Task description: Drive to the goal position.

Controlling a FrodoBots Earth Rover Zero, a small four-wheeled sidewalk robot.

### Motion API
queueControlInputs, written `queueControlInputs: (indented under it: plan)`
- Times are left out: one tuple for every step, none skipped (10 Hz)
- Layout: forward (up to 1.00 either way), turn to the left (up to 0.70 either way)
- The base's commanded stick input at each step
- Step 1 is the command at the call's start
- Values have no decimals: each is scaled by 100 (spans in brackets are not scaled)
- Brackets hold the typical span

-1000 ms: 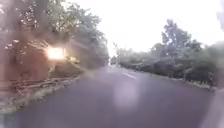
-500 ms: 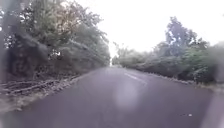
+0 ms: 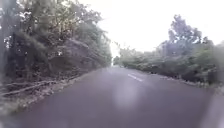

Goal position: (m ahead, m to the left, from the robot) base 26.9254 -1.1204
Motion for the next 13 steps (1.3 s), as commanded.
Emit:
queueControlInputs:
  plan:
    - [100,0]
    - [100,0]
    - [100,0]
    - [100,0]
    - [100,0]
    - [100,0]
    - [100,0]
    - [100,0]
    - [100,0]
    - [100,0]
    - [100,0]
    - [100,0]
    - [100,0]
